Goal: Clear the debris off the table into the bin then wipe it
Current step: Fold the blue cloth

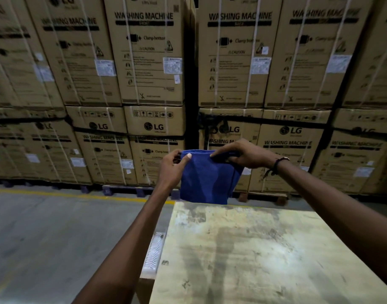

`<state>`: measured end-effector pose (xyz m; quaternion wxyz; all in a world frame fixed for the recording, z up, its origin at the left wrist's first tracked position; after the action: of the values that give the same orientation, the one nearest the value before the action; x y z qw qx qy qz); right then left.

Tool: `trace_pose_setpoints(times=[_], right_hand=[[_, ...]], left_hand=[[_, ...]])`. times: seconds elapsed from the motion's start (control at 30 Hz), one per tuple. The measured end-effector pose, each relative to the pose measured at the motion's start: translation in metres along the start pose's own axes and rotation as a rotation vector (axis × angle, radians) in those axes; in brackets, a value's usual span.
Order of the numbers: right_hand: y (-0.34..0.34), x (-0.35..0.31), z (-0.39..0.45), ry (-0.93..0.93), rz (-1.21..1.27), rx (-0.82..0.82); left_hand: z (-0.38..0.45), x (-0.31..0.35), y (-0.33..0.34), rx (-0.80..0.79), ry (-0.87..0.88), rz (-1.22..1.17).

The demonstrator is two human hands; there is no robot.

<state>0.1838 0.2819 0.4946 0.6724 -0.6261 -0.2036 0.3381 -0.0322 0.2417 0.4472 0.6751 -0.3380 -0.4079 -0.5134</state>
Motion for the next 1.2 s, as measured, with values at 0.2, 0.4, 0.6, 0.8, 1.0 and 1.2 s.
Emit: trace_pose_setpoints(times=[0.2, 0.4, 0.6, 0.8, 1.0, 1.2], right_hand=[[0.007, 0.007, 0.038, 0.103, 0.059, 0.009], [0.017, 0.015, 0.064, 0.224, 0.225, 0.072], [0.026, 0.021, 0.080, 0.331, 0.448, 0.112], [0.030, 0.031, 0.089, 0.362, 0.615, 0.067], [0.021, 0.046, 0.094, 0.367, 0.716, 0.051], [0.006, 0.058, 0.099, 0.412, 0.788, 0.092]], left_hand=[[0.026, -0.015, -0.009, 0.008, 0.023, -0.049], [0.040, -0.029, -0.004, 0.012, 0.102, -0.007], [0.043, -0.024, 0.013, 0.047, 0.203, 0.036], [0.047, -0.012, 0.037, 0.016, 0.253, 0.115], [0.050, 0.000, 0.061, 0.007, 0.319, 0.213], [0.057, 0.007, 0.077, -0.026, 0.342, 0.257]])
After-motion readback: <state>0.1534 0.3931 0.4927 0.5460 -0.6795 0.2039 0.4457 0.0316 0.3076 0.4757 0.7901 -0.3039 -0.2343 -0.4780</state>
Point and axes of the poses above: each hand's wrist, its own z-axis towards the middle knuckle, its own y-axis out of the palm, x = y × z, the point moved 10 cm from there along z, towards the middle knuckle, and after that the axes turned 14 degrees about -z, right-handed, at the moved point
